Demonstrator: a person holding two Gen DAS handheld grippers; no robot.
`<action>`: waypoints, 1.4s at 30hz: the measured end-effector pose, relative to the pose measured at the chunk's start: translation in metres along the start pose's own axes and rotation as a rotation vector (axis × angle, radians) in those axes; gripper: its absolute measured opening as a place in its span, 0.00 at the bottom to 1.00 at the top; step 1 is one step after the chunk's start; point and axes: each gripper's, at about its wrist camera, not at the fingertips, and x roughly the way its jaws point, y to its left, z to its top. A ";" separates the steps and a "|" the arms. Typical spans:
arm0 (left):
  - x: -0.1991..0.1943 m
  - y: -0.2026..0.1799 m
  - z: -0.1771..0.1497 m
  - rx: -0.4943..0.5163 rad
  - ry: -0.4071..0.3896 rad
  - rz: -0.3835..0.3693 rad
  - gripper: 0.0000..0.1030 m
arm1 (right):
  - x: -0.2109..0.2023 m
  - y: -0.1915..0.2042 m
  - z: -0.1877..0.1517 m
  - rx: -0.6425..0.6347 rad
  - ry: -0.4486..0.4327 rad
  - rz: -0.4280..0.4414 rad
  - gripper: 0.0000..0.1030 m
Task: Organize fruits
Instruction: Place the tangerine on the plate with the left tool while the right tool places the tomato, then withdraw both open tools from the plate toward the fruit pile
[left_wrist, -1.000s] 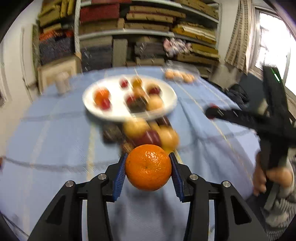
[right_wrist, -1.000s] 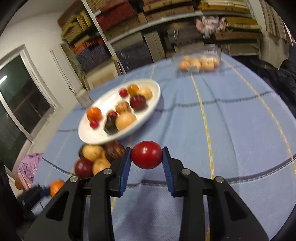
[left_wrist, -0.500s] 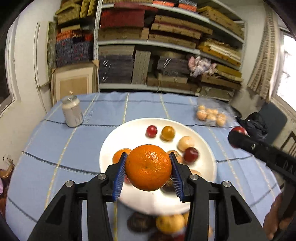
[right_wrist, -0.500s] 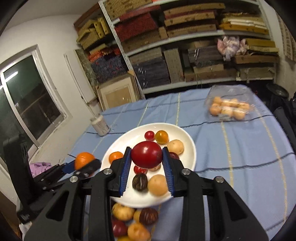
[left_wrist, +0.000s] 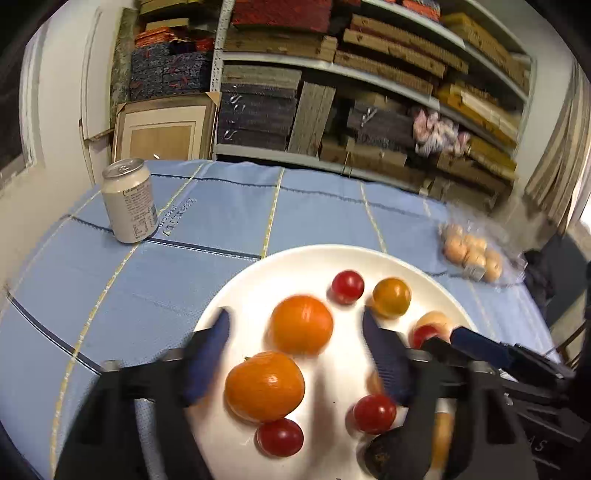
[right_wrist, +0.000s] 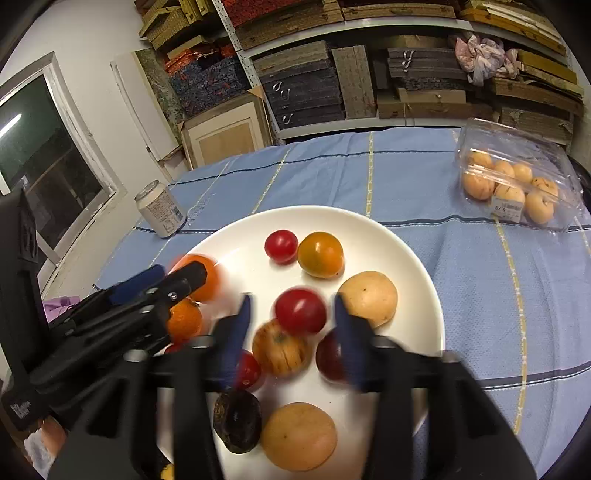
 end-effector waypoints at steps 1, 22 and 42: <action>-0.003 0.004 0.001 -0.015 -0.003 -0.014 0.76 | -0.005 -0.001 0.001 0.001 -0.015 -0.002 0.55; -0.149 0.006 -0.129 0.026 -0.051 0.014 0.97 | -0.156 0.001 -0.130 -0.013 -0.251 -0.133 0.94; -0.166 -0.009 -0.159 0.129 -0.065 0.029 0.97 | -0.142 -0.004 -0.165 -0.001 -0.093 -0.142 0.96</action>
